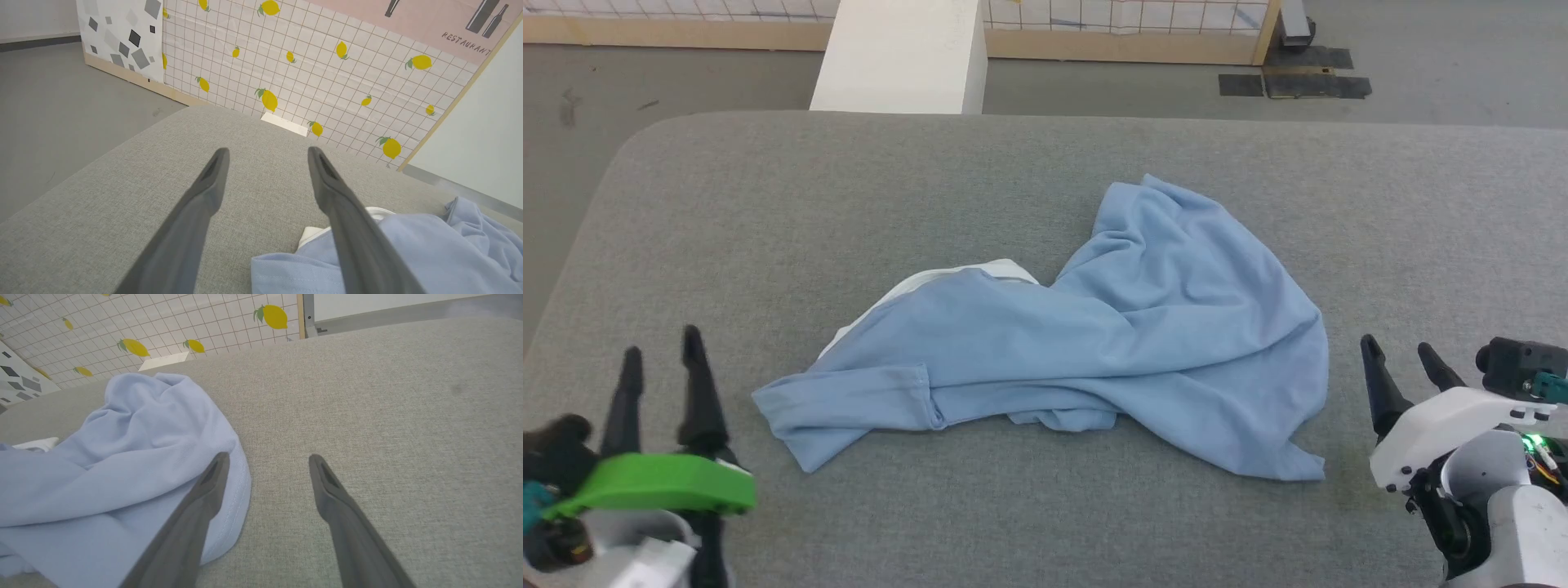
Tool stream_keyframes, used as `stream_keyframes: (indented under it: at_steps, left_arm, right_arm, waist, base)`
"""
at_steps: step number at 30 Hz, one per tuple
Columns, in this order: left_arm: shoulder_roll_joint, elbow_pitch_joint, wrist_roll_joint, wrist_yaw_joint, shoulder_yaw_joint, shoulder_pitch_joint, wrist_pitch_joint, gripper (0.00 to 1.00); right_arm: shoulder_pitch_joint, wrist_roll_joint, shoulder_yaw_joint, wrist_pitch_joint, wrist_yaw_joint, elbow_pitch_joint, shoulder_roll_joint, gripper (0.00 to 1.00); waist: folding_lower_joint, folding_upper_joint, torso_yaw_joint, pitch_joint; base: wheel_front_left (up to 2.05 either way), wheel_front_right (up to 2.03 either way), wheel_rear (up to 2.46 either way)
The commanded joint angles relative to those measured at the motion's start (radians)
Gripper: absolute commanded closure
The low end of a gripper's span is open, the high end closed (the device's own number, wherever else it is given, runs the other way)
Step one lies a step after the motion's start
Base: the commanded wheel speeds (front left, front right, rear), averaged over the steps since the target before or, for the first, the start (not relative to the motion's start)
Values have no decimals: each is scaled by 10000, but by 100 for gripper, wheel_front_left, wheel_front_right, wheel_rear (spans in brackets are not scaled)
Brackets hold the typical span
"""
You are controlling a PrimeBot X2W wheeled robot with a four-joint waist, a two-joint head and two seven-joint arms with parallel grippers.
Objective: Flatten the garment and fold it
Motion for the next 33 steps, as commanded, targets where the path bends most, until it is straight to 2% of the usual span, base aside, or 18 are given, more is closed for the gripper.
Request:
stream_keyframes:
  at_steps: [1,8,19,26,33]
  left_arm:
    - [-193,118,299,-56,-116,161,-341,0]
    - [-690,455,1160,-253,-291,-62,-777,0]
    - [-1128,780,1900,-599,-517,-1130,-793,0]
    - [-1411,874,2097,-802,-730,-1740,-794,0]
    - [-1588,996,2197,-909,-708,-1930,-794,0]
  right_arm:
    - [-64,31,8,-30,-11,20,3,0]
    - [-911,-575,494,1019,-11,-106,-25,0]
    - [-4601,-1226,3041,4778,-11,1397,-1587,0]
    - [-6053,-1059,4667,6731,-11,2537,-2164,0]
    - [-6229,-330,6022,7787,-11,2919,-2440,0]
  waist:
    - [0,0,60,26]
    - [0,0,245,294]
    - [0,0,868,1698]
    - [0,0,1330,2497]
    - [0,0,1392,2695]
  base:
    - [0,0,0]
    - [0,0,0]
    - [0,0,0]
    - [0,0,0]
    - [0,0,0]
